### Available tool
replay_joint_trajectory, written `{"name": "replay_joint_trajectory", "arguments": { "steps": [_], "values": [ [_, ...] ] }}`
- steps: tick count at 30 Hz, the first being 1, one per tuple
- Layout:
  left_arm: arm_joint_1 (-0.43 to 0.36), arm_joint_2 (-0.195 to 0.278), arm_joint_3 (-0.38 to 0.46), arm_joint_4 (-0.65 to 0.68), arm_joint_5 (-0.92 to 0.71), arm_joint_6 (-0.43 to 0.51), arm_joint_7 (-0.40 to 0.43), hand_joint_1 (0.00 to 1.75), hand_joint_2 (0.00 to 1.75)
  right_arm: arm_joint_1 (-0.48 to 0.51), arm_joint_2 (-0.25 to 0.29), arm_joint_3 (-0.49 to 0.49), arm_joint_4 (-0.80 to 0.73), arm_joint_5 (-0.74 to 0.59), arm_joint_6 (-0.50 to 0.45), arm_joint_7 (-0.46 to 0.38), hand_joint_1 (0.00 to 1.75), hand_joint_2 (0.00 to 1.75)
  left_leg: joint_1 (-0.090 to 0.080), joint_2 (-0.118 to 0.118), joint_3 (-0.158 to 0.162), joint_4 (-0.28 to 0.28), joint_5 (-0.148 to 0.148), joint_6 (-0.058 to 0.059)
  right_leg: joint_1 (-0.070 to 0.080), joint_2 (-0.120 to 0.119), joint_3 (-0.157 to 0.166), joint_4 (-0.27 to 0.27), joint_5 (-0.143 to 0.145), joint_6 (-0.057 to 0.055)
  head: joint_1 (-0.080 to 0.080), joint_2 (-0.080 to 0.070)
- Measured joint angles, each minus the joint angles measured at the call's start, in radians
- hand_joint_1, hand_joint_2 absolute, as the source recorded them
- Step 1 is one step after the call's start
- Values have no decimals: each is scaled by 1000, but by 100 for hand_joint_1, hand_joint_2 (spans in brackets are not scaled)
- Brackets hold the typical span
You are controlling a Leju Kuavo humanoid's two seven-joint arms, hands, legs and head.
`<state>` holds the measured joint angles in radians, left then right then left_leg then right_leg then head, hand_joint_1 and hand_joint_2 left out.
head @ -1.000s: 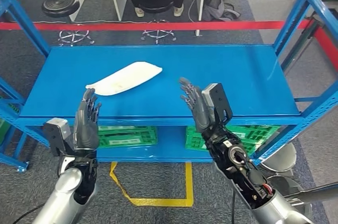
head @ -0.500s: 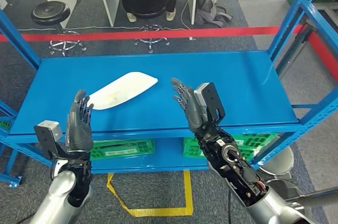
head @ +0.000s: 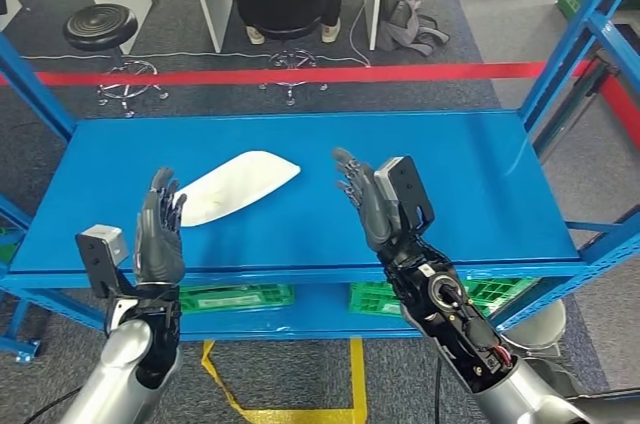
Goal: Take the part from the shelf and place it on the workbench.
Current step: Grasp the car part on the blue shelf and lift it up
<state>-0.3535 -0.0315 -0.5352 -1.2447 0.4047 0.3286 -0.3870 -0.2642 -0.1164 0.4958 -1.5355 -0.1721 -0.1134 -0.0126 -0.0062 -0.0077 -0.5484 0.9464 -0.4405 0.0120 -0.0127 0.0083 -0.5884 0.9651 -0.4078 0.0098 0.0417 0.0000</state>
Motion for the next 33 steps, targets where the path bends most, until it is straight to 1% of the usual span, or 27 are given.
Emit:
{"name": "replay_joint_trajectory", "arguments": {
  "steps": [4, 8, 12, 16, 20, 27, 33],
  "values": [
    [-3, 4, 0, -2, 1, 5, -2, 0, 0, -24, -1, -2, 11, 36, 19, 27, 0, 0, 3, 1, 4, -8, 1, 2, 3, 4, 0, 0, -2, -3, -9, 0],
    [-3, 8, 0, -10, 7, 6, -1, 0, 0, -71, -14, -7, 39, 117, 61, 75, 0, 0, 4, 1, 8, -17, 2, 1, 4, 4, 1, 0, -4, -9, -15, 0],
    [-1, 13, 0, -21, 11, 7, 5, 0, 0, -113, -37, -14, 80, 200, 114, 130, 0, 175, 5, 1, 8, -19, 4, -6, 6, 4, 1, 0, -3, -15, -16, 0],
    [1, 17, 0, -33, 14, 9, 14, 0, 0, -141, -54, -19, 123, 268, 154, 151, 0, 175, 5, 1, 8, -19, 6, -12, 6, 3, 2, 0, -2, -16, -16, 0],
    [3, 19, 0, -42, 15, 9, 17, 0, 0, -168, -69, -20, 162, 303, 182, 153, 0, 175, 4, 1, 8, -18, 6, -12, 4, 2, 3, -1, 0, -15, -16, 0],
    [4, 19, 0, -47, 18, 6, 18, 0, 0, -189, -82, -19, 209, 323, 199, 154, 0, 175, 3, 1, 8, -17, 6, -12, 3, 2, 4, -4, 1, -14, -16, 0],
    [3, 17, 0, -47, 21, -16, 13, 0, 0, -247, -107, -6, 294, 497, 281, 139, 0, 175, 3, 0, 7, -17, 5, -12, 3, 2, 5, -6, 1, -13, -16, 0]
  ]
}}
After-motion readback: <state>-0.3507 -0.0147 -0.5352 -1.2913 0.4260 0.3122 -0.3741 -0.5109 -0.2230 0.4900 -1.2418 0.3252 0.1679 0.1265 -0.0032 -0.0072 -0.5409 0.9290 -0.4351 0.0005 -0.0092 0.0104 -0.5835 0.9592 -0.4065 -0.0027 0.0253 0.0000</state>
